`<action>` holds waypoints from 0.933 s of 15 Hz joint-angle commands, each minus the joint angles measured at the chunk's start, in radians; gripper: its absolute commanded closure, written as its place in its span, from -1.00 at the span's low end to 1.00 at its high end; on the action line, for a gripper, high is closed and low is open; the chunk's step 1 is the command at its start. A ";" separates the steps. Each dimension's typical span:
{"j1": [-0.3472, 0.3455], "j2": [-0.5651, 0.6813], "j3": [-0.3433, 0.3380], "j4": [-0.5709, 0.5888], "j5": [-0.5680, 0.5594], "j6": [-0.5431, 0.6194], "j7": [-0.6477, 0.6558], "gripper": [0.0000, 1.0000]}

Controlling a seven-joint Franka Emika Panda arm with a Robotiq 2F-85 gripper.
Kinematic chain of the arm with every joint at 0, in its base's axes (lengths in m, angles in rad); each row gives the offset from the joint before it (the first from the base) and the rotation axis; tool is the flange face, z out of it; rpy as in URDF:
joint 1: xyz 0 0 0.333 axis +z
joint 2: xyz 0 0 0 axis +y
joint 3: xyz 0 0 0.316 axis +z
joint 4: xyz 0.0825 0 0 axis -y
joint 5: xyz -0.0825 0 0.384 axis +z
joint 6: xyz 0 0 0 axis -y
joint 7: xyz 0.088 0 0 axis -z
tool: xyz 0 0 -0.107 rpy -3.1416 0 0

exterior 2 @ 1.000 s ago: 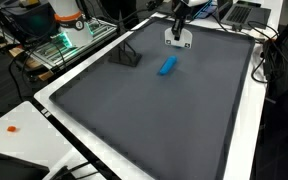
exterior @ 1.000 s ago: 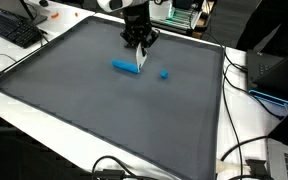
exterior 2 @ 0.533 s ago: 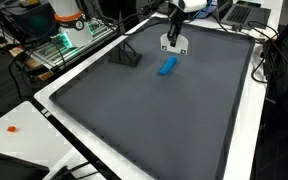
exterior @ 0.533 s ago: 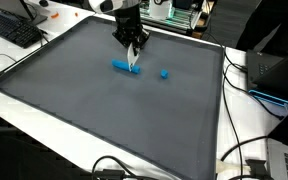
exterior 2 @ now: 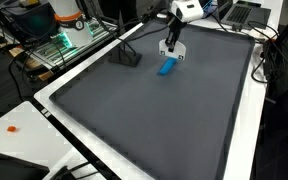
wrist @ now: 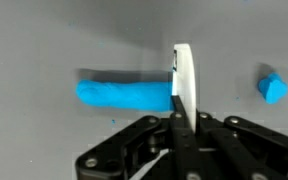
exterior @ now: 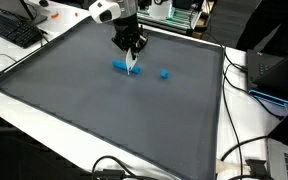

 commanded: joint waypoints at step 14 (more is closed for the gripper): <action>0.016 0.084 -0.007 -0.018 -0.065 0.085 0.034 0.98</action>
